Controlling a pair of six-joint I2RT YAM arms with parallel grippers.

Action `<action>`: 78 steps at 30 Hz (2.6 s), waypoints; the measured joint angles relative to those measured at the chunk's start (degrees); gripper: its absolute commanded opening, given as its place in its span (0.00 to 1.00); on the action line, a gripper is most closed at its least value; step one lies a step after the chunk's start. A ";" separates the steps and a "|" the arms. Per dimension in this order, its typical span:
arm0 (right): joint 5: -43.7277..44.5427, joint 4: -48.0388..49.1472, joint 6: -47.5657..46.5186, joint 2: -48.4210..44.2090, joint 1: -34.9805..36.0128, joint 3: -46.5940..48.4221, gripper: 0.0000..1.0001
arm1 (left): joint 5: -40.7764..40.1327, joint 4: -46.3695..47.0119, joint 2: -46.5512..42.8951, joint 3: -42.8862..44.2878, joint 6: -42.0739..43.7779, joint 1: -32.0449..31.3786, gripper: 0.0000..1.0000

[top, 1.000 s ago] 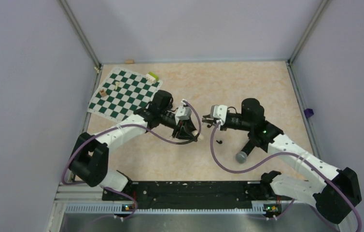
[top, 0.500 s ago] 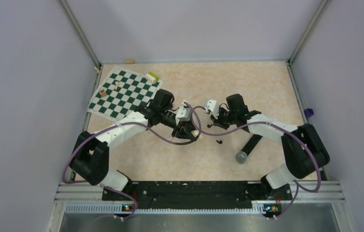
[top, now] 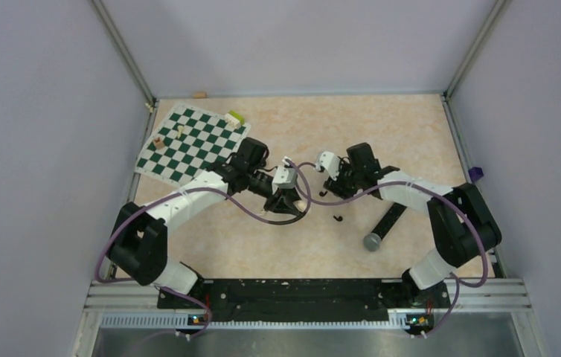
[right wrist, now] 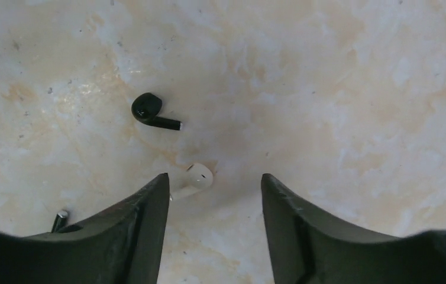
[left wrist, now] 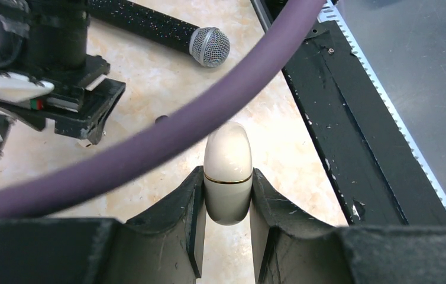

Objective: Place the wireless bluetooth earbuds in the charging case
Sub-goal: Place the earbud at the center of the board, then open the charging case, then pick up the earbud from the center of the board.

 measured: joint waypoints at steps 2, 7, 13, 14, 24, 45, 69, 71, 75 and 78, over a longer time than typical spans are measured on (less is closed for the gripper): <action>-0.87 -0.42 0.61 -1.20 -0.50 0.55 0.87 | 0.00 0.13 0.00 0.07 -0.02 0.00 0.00; -11.52 -1.33 2.58 -11.39 -4.28 0.42 0.99 | 0.35 0.13 0.76 0.37 -0.33 -0.59 0.00; -32.39 2.12 4.02 -25.31 -6.21 -3.85 0.99 | 1.07 -0.04 3.48 2.32 -0.74 -2.05 0.00; -36.48 2.25 4.28 -26.49 -6.10 -4.72 0.99 | 1.20 -0.04 3.72 2.49 -0.76 -2.32 0.00; -59.32 0.66 7.04 -25.44 -5.60 -7.08 0.99 | 1.33 -0.50 3.89 2.84 -0.76 -4.52 0.00; -48.15 8.92 21.51 -21.51 -3.50 -9.09 0.99 | -3.06 -3.28 5.51 5.64 2.03 -5.95 0.00; -34.45 0.76 23.39 -11.82 -13.90 1.38 0.80 | 0.59 -6.62 5.60 5.57 3.69 -7.54 0.00; -31.47 0.02 24.41 -8.33 -14.16 1.62 0.74 | 0.61 -5.31 5.57 4.83 2.93 -7.52 0.00; -25.11 -1.95 25.59 -3.69 -14.38 1.64 0.63 | 0.55 -4.20 5.55 3.19 2.43 -7.45 0.00; -22.18 -4.33 24.87 -1.40 -14.21 3.13 0.59 | 0.61 -3.74 5.55 2.95 2.40 -7.43 0.00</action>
